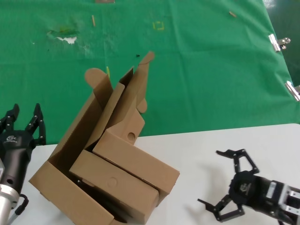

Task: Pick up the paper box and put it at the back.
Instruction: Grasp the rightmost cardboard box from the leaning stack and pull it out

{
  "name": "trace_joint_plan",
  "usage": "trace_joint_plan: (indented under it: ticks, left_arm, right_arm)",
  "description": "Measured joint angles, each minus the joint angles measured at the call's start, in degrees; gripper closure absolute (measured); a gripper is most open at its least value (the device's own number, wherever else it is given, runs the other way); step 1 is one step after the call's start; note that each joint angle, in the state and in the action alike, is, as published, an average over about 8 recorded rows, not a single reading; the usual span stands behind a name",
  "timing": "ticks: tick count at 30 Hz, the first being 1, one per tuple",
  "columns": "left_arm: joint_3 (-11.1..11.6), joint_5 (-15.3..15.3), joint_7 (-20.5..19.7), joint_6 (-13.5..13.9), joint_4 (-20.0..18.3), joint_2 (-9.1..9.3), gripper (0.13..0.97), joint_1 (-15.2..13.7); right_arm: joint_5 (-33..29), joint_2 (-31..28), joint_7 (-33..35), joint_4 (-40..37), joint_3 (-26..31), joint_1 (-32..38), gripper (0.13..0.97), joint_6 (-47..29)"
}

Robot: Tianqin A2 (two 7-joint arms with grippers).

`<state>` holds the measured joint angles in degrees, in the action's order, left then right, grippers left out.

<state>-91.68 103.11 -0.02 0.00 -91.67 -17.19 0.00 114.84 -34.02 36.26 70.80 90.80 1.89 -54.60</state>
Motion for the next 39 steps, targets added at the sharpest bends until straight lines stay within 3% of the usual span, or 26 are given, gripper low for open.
trace_joint_plan:
  ticks: [4,13,23,32,39]
  left_arm:
    - [0.00,0.00,0.00,0.00,0.00,0.00,0.746,0.00]
    - [0.00,0.00,0.00,0.00,0.00,0.00,0.881,0.00]
    - [0.00,0.00,0.00,0.00,0.00,0.00,0.932,0.00]
    - [0.00,0.00,0.00,0.00,0.00,0.00,0.955,0.00]
    - [0.00,0.01,0.00,0.00,0.00,0.00,0.957,0.00]
  right_arm:
    - [-1.67,1.34,-0.46,-1.40,2.97,2.42,0.134,-0.36]
    - [-3.44,2.17,-2.50,-0.74,6.78,4.33,0.150,-1.13]
    - [-3.42,1.42,-4.19,0.52,8.43,3.56,0.236,-2.66]
    - [-4.18,2.39,-5.43,0.84,10.10,5.10,0.388,-2.24]
    - [-4.65,3.02,-5.77,0.93,11.06,6.33,0.574,-2.07]
